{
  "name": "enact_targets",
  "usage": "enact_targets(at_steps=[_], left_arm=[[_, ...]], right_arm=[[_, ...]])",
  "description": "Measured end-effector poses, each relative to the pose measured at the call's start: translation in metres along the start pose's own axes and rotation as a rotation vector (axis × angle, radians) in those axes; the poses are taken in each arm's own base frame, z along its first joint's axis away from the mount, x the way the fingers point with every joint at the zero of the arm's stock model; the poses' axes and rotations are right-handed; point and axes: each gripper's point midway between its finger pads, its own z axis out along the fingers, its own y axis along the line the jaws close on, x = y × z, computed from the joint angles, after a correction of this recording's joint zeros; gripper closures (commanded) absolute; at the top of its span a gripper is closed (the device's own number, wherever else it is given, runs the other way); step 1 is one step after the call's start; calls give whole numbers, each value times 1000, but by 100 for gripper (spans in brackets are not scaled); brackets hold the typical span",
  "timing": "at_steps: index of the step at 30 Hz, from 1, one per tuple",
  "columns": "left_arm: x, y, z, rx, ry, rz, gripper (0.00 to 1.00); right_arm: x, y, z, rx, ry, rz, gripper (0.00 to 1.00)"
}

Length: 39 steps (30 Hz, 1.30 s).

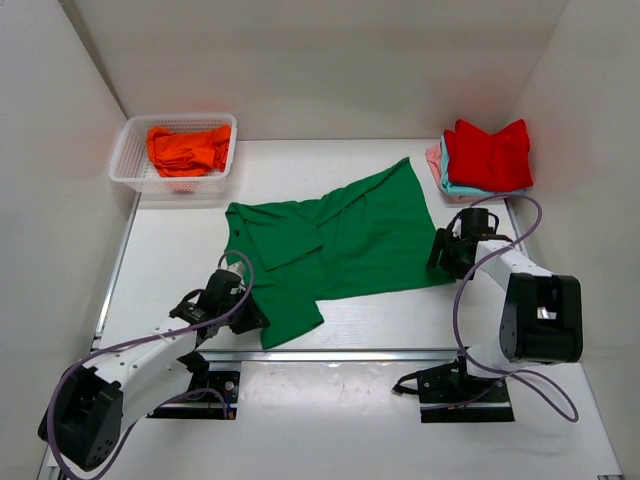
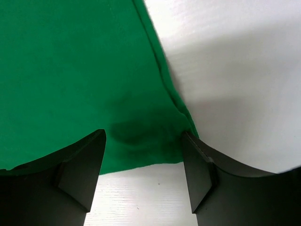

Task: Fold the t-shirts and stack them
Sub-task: Flatten out the tshirt

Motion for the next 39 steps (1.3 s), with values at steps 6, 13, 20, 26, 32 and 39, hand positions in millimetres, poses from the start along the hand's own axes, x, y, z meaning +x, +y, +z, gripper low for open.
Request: enact_targets(at_steps=[6, 13, 20, 26, 32, 39], left_arm=[[2, 6, -6, -16, 5, -10, 100], [3, 9, -8, -20, 8, -8, 100], [1, 7, -12, -6, -4, -8, 100], [-3, 6, -17, 15, -19, -27, 100], [-76, -25, -35, 5, -66, -63, 100], [-376, -121, 3, 92, -319, 14, 100]], right_arm=[[-6, 0, 4, 62, -18, -13, 35], [-4, -18, -15, 127, -69, 34, 33], [3, -25, -11, 153, -38, 49, 43], [14, -13, -2, 128, 49, 7, 100], [-40, 31, -26, 29, 37, -42, 100], [-310, 129, -65, -190, -399, -117, 100]])
